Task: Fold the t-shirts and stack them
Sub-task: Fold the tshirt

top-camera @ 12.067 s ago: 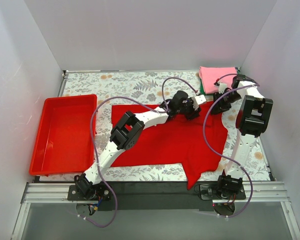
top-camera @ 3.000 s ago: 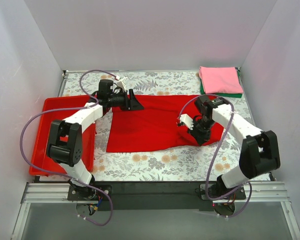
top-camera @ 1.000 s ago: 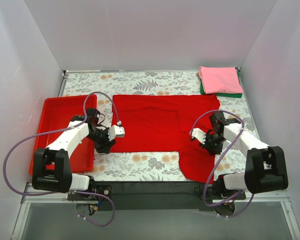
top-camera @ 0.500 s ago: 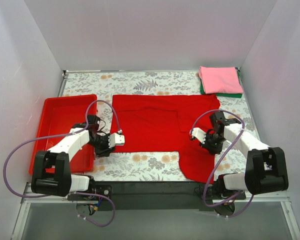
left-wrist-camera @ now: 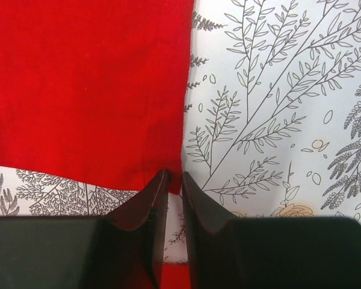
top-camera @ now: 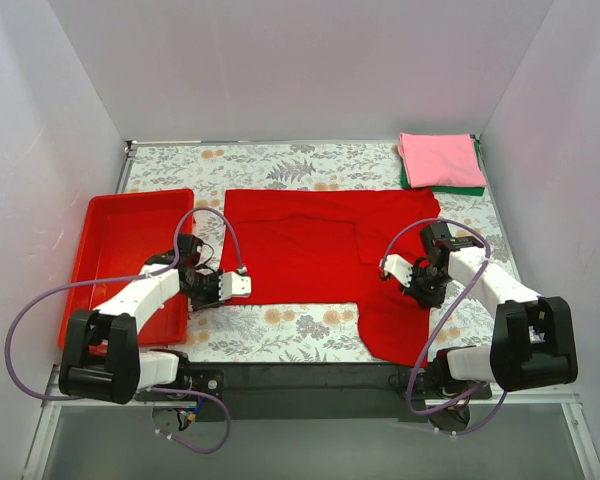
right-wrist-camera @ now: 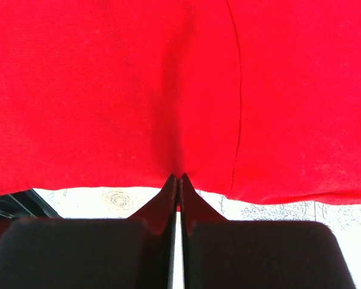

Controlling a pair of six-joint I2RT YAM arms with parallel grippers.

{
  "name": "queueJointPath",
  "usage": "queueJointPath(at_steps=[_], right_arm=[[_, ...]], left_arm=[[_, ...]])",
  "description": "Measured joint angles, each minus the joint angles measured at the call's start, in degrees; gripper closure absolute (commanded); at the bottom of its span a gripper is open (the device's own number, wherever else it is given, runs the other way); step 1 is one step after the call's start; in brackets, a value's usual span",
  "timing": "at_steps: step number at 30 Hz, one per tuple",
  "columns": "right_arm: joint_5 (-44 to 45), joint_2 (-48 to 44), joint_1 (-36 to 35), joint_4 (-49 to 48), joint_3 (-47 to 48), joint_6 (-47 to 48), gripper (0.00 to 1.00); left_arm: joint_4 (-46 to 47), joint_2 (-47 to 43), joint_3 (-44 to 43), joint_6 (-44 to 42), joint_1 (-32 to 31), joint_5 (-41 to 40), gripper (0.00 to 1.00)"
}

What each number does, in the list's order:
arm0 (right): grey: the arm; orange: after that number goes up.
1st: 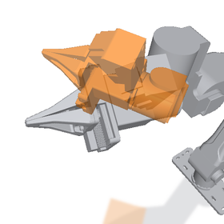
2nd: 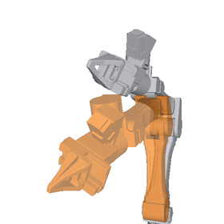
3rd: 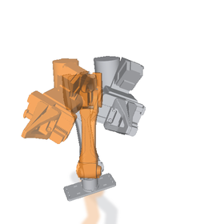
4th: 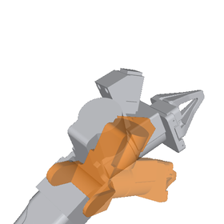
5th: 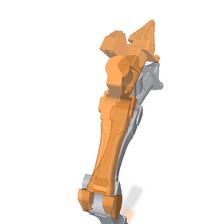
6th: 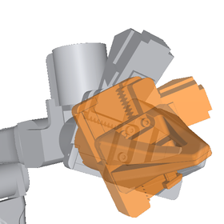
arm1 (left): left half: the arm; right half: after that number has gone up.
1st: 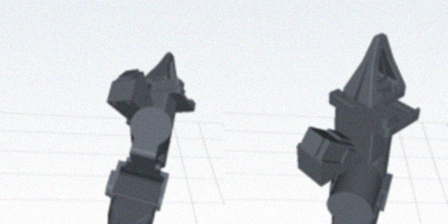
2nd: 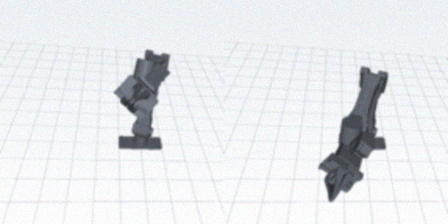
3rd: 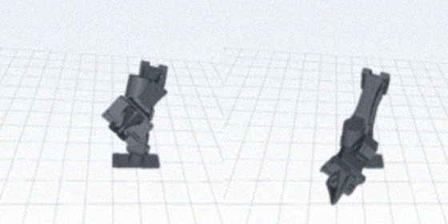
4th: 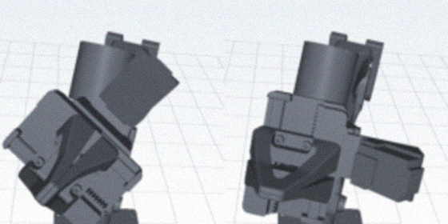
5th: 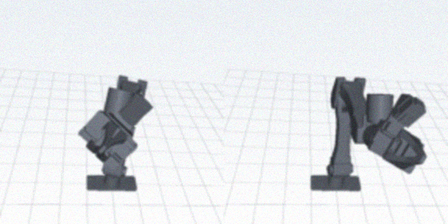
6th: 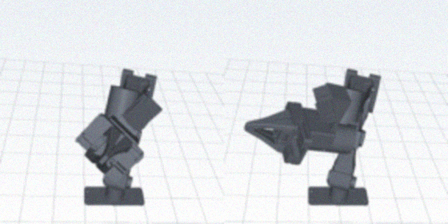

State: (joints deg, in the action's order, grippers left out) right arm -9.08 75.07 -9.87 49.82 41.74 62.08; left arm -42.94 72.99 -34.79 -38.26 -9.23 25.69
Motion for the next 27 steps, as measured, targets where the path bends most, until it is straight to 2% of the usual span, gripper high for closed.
queueJointPath(at_steps=[4, 11, 18, 23, 27], right_arm=[[0.00, -0.26, 0.00, 0.28, 0.15, 0.02, 0.99], [-0.02, -4.90, 0.07, 2.14, 0.15, 0.59, 0.99], [-0.07, -9.60, 1.29, 4.79, 0.15, 1.57, 0.99], [-0.48, -11.43, 1.90, 6.82, 0.72, 2.69, 0.99], [-0.72, -8.63, 2.99, 7.96, 5.40, 3.54, 0.99]], left_arm=[[1.01, -0.55, 0.39, -0.87, -0.09, -0.46, 1.00], [-0.94, -1.57, 0.39, -1.31, -0.28, -0.90, 1.00], [-7.89, -5.16, -0.42, -1.38, -0.28, -0.66, 1.00], [-11.87, -5.70, -4.55, -1.05, 0.00, 0.68, 1.00], [-13.05, -1.97, -10.38, 0.24, 1.68, 2.54, 1.00]])
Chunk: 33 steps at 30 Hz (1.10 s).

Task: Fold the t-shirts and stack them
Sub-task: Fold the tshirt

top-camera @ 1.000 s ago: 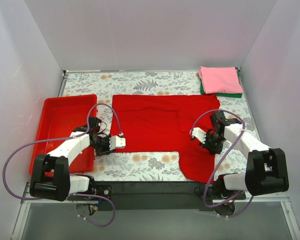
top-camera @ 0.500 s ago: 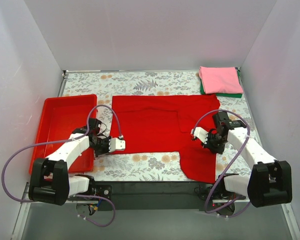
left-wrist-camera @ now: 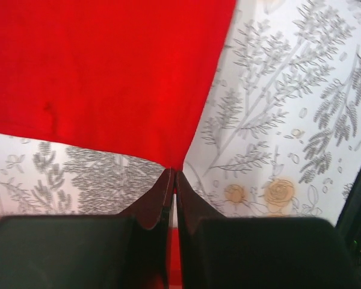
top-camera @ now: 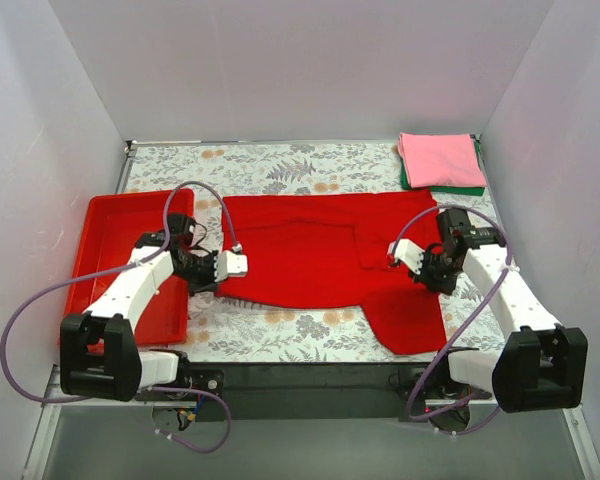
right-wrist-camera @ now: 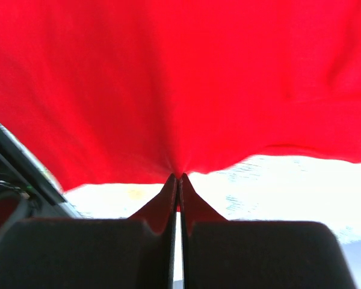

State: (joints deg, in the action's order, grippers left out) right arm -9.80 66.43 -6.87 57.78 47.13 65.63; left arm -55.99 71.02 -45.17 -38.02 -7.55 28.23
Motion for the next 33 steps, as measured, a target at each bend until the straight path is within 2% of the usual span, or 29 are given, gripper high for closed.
queueJointPath(at_steps=[20, 33], right_arm=[[1.31, 25.24, 0.87, 0.72, 28.06, 6.80, 0.99], [2.82, 39.43, 0.87, 0.83, 41.68, 9.90, 0.99]], left_arm=[[5.27, 22.23, -19.39, 7.56, 4.83, 5.73, 1.00], [8.70, 34.34, -31.06, 11.74, 5.44, 6.56, 1.00]])
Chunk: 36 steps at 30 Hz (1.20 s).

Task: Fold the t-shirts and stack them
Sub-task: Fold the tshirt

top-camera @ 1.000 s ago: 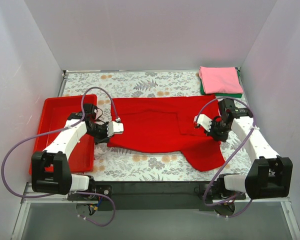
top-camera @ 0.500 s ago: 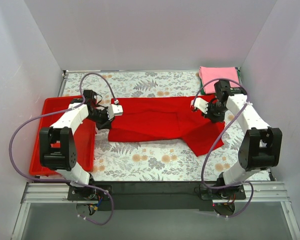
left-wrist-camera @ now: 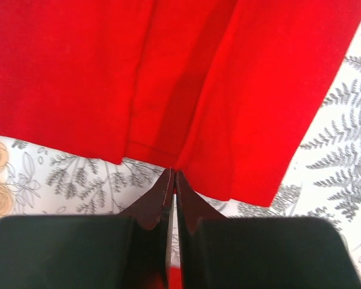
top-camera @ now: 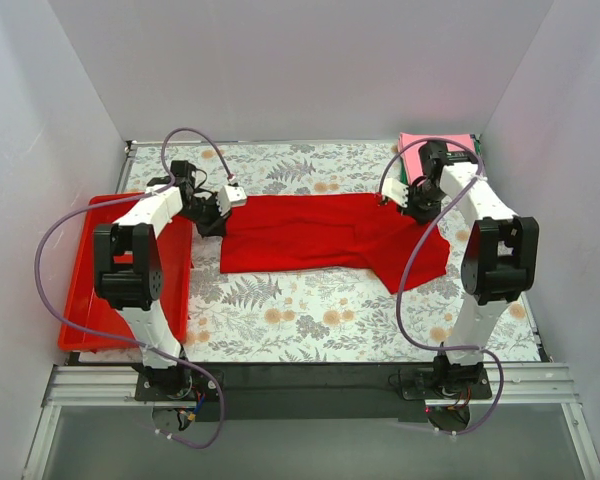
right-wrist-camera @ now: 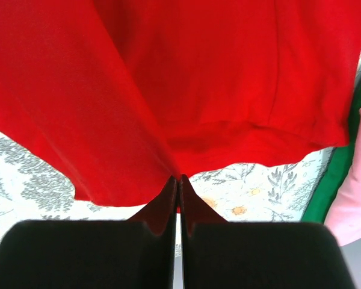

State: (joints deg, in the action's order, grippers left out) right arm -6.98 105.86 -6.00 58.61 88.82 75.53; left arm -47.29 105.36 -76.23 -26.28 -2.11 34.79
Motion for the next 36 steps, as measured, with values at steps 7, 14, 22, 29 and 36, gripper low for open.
queueJointPath(at_steps=[7, 14, 22, 29, 36], right_arm=[[0.74, 5.42, 0.11, -0.04, 4.87, 0.74, 0.99], [0.83, 9.29, 0.52, 0.00, 8.63, 0.98, 0.99], [0.76, 12.90, 0.52, -0.04, 13.57, 0.94, 0.99], [0.83, 15.41, 0.20, -0.04, 14.69, 0.76, 0.99], [1.07, 16.24, -0.11, 0.00, 15.26, -1.09, 0.64]], left_arm=[[1.70, 3.89, -2.91, 0.81, 0.39, -0.04, 1.00], [2.51, 5.92, -3.87, 1.03, 1.29, 0.02, 1.00], [2.97, 6.10, -4.20, 1.20, 1.31, -0.02, 1.00], [3.30, 8.48, -5.29, 1.31, 1.31, -0.28, 1.00], [4.59, 10.25, -6.23, 2.78, 1.31, -1.46, 1.00]])
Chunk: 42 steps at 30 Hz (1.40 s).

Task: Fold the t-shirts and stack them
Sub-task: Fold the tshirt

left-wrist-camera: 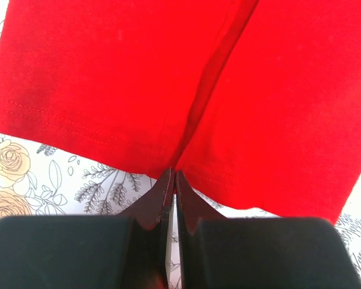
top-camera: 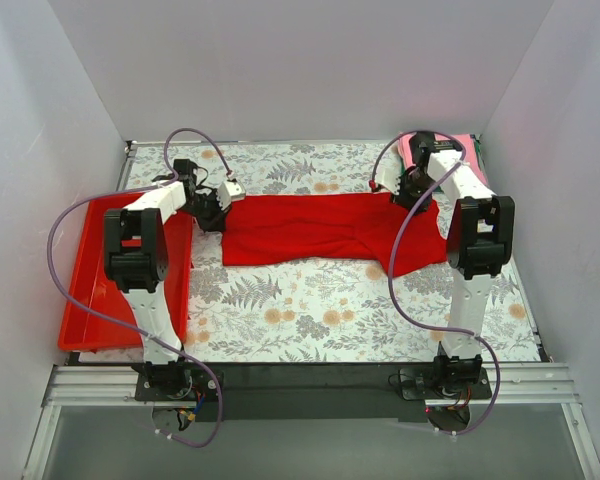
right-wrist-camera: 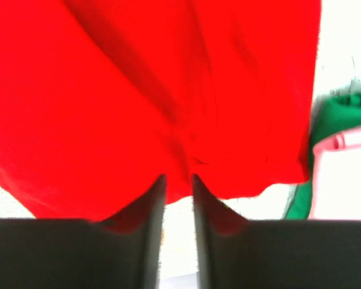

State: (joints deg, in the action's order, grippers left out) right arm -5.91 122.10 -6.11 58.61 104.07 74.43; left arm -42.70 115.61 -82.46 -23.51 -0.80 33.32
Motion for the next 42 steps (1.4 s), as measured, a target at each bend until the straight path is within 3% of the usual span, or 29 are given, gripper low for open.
queueJointPath(at_steps=[1, 2, 15, 22, 26, 30, 42], right_arm=[[0.09, 0.09, 0.00, -0.02, 0.37, -0.42, 0.51], [0.15, 0.11, 0.00, -0.02, 0.79, -1.44, 0.49], [-7.89, -3.10, 7.74, 5.35, 0.61, -15.69, 0.50], [-13.00, -4.44, 12.63, 9.27, -2.71, -20.35, 0.50], [-14.69, -4.44, 14.38, 10.45, -3.43, -21.70, 0.50], [-16.44, -4.55, 15.93, 10.54, -5.31, -22.77, 0.49], [-19.96, -5.62, 18.10, 8.83, -15.06, -29.03, 0.48]], left_arm=[[0.15, 0.15, -0.11, 0.33, 0.00, -0.09, 1.00], [0.42, 0.26, -0.13, 0.59, 0.00, -0.15, 1.00], [0.17, 0.31, -3.32, 2.86, -0.61, -1.25, 1.00], [0.09, 3.85, -10.25, 3.65, -1.18, -3.39, 1.00], [0.55, 5.99, -11.80, 4.48, -1.20, -4.66, 0.72], [-0.63, 6.10, -11.80, 7.78, -0.90, -4.81, 0.59], [-3.54, -5.86, -0.63, 27.69, 0.33, -0.44, 0.44]])
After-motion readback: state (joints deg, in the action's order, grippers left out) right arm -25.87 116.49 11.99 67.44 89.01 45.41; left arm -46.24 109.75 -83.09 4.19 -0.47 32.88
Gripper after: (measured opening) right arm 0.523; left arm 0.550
